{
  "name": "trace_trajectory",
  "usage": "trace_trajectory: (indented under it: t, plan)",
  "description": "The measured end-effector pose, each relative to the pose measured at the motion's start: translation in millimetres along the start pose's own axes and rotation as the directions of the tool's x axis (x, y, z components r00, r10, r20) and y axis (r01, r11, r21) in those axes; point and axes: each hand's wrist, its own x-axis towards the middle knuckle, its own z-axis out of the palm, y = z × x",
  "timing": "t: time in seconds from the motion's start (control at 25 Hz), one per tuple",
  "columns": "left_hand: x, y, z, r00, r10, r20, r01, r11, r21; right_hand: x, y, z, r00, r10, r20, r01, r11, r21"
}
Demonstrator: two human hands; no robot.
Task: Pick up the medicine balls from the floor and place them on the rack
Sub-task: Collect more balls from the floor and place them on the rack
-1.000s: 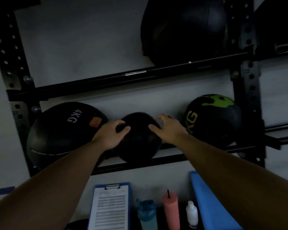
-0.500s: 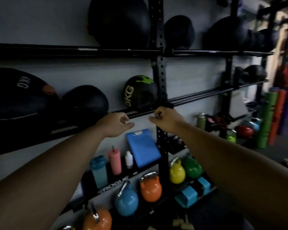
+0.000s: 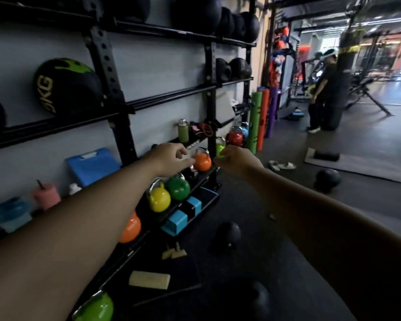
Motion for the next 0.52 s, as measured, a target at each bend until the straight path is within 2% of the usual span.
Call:
trace_trajectory:
  t: [0.08, 0.24, 0.36, 0.52]
  plan:
    - [21, 43, 43, 0.999, 0.010, 0.040, -0.010, 1.000, -0.008, -10, 57, -18, 0.998, 0.050, 0.040, -0.051, 0.999, 0.005]
    - [58, 118, 143, 0.989, 0.011, 0.147, -0.008, 1.000, -0.016, -19, 177, -39, 0.979, 0.148, 0.142, -0.131, 0.983, -0.125]
    - [62, 148, 217, 0.983, 0.005, 0.183, 0.005, 0.999, -0.053, -22, 247, -36, 0.972, 0.155, 0.180, -0.128, 0.980, -0.150]
    - [56, 161, 293, 0.958, -0.069, 0.280, 0.081, 0.996, -0.031, -33, 320, -6, 0.943, 0.189, 0.274, -0.157, 0.978, -0.135]
